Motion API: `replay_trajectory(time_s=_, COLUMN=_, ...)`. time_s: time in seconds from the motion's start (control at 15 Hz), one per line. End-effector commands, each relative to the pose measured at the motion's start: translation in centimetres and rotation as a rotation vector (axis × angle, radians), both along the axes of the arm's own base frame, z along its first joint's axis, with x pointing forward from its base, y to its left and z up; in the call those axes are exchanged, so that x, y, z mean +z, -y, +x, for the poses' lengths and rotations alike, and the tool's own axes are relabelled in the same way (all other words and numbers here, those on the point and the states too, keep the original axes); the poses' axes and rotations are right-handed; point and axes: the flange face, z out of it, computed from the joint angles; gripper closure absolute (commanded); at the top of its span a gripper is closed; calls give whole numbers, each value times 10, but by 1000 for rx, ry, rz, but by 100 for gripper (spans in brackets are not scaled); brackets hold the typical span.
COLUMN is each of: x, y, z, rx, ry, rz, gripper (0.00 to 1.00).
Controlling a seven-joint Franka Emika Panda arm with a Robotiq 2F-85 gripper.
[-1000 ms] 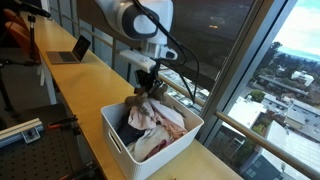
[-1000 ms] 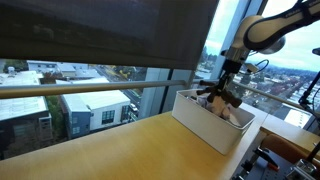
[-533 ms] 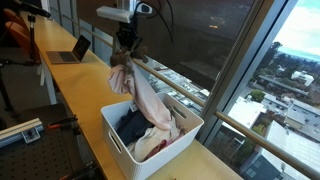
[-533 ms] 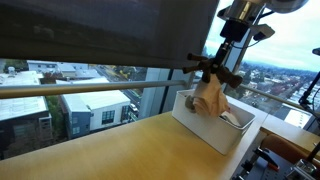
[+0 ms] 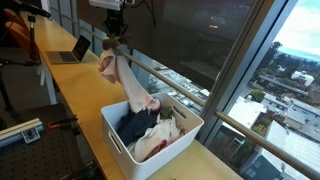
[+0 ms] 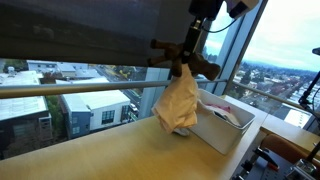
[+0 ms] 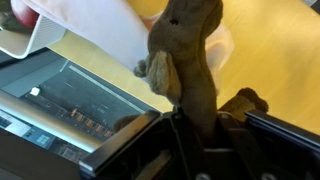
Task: Remove the items from the storage container and put them on the left side of the table.
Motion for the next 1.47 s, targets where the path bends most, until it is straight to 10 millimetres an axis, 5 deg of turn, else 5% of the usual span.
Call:
replay_trajectory(time_s=0.0, x=2, y=-33, z=24, rx=29, ry=-32, rz=-4, gripper=96)
replay_trajectory(time_s=0.4, x=-7, y=-97, z=10, rx=105, ry=-70, rz=-12, gripper=96)
replay_trajectory(time_s=0.53, x=-13, y=-104, z=7, rx=127, ry=-67, rz=-33, gripper=96)
replay_trajectory(time_s=0.6, x=-17, y=-100, z=9, rx=129, ry=-67, rz=-46, gripper=96)
replay_trajectory(time_s=1.07, x=-48, y=10, z=50, rx=-22, ry=-96, rz=-110, gripper=96)
replay_trajectory(time_s=1.2, x=-55, y=20, z=51, rx=-44, ry=-108, rz=-112, gripper=96)
replay_trajectory(time_s=1.4, x=-64, y=9, z=36, rx=-28, ry=-125, rz=-120, gripper=96)
